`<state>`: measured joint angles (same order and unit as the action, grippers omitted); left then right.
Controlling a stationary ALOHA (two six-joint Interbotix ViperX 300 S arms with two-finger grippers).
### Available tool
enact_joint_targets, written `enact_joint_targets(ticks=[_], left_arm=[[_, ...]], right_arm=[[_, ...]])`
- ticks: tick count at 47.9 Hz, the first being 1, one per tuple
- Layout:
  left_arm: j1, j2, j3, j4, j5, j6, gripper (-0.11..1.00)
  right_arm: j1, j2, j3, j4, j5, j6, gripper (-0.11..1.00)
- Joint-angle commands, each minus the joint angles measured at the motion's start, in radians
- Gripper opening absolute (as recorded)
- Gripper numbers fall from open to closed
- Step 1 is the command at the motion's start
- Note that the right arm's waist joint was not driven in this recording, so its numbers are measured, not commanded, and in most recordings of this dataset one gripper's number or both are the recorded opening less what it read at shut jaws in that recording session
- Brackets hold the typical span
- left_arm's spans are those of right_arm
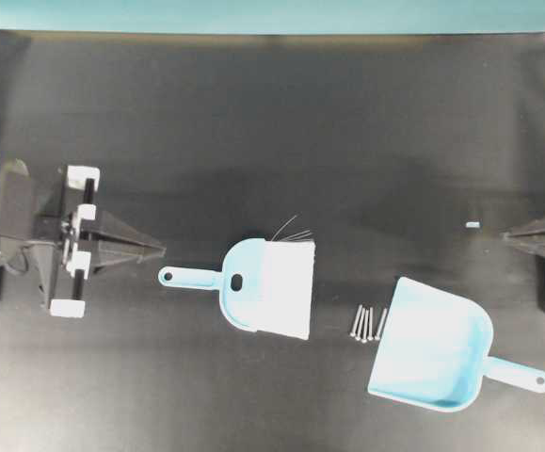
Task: Hold the dustpan with a person, while the left arm uses a hand brush to gather the screws into the dustpan.
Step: 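Move the left gripper to the blue brush handle and close on it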
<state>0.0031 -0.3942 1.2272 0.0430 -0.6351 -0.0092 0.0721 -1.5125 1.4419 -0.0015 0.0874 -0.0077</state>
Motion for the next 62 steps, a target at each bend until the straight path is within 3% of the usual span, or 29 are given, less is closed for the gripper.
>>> enact_joint_targets(ticks=[1, 5, 14, 19, 25, 34, 46, 62], left_arm=[[0.003, 0.04, 0.005, 0.005, -0.054, 0.0, 0.01], [0.003, 0.08, 0.006, 0.005, -0.075, -0.002, 0.1], [0.003, 0.202, 0.0, 0.003, -0.094, -0.02, 0.66], [0.006, 0.288, -0.006, 0.003, -0.149, -0.038, 0.87], [0.006, 0.394, -0.008, 0.005, -0.255, -0.044, 0.81], [0.008, 0.555, -0.046, 0.003, -0.345, -0.044, 0.85], [0.008, 0.698, -0.158, 0.003, -0.298, -0.044, 0.85], [0.006, 0.713, -0.198, 0.005, -0.189, -0.044, 0.84]], right_arm=[[0.0, -0.051, 0.0, 0.0, 0.087, -0.005, 0.0], [0.0, -0.064, -0.011, 0.0, 0.173, 0.014, 0.0], [0.0, -0.061, -0.012, 0.0, 0.187, 0.006, 0.0], [0.0, -0.06, -0.011, 0.0, 0.186, -0.002, 0.0], [0.0, -0.058, -0.009, 0.0, 0.183, -0.002, 0.0], [0.0, -0.057, -0.006, 0.0, 0.181, -0.002, 0.0], [0.0, -0.057, -0.002, 0.0, 0.178, -0.002, 0.0], [0.0, -0.057, -0.002, 0.0, 0.178, -0.002, 0.0]])
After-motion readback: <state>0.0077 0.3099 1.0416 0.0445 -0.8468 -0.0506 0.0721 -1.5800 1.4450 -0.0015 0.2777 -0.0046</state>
